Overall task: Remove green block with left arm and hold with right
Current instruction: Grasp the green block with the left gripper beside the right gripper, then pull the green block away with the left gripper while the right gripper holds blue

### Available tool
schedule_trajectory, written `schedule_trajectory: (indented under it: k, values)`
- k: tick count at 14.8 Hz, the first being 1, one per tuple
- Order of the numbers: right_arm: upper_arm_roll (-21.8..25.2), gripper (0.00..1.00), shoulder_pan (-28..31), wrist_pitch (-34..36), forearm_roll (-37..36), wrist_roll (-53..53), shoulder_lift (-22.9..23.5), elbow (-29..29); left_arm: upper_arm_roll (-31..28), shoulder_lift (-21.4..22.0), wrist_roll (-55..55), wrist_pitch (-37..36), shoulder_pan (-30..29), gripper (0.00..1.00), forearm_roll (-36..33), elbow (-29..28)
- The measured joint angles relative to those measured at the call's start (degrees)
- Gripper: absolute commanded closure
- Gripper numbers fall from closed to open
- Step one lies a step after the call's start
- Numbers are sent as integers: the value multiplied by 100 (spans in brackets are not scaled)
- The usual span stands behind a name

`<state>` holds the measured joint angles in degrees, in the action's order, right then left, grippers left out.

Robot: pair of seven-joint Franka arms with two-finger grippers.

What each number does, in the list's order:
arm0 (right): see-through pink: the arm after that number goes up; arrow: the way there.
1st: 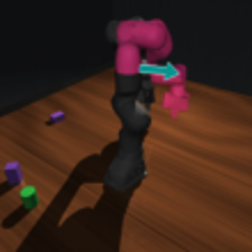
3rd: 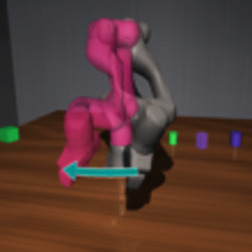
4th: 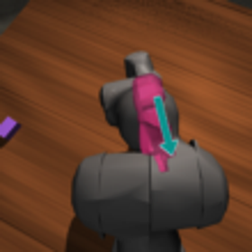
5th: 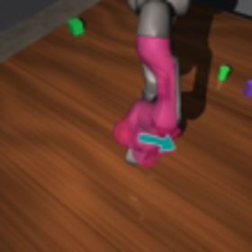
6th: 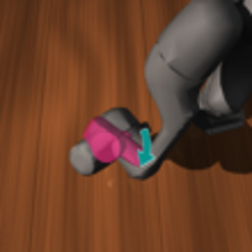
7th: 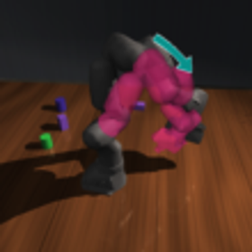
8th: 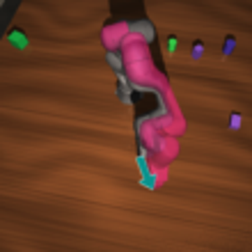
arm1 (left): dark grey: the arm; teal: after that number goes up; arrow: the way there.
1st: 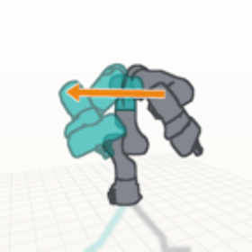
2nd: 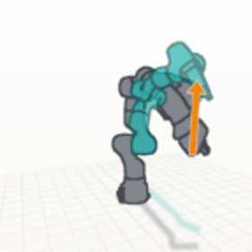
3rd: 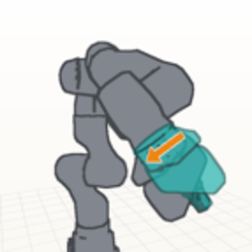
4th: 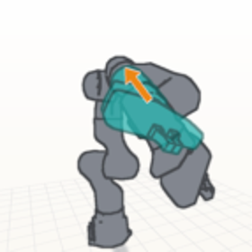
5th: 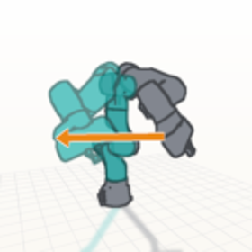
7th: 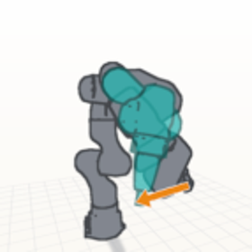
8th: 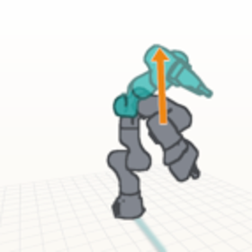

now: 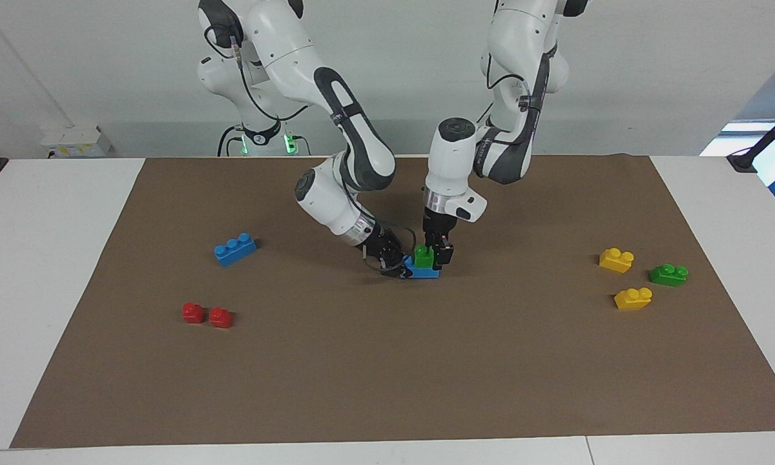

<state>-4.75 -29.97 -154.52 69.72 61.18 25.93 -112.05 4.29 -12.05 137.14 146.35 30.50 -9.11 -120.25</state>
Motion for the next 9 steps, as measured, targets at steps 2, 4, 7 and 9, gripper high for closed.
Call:
schedule_trajectory:
  k: [2,4,7,9]
  values:
    - [1,100,7,-57,10,-3,0,-3,44,1,-9,-93,8,89,-5,16]
    - [1,100,7,-58,10,-58,-4,-7,53,-6,-42,-176,10,100,-33,53]
    - [1,100,7,-59,10,-67,-4,-7,59,-19,-45,-262,11,100,-34,102]
    - [1,100,7,-59,10,-67,-4,-7,65,-20,-45,-356,11,100,-34,151]
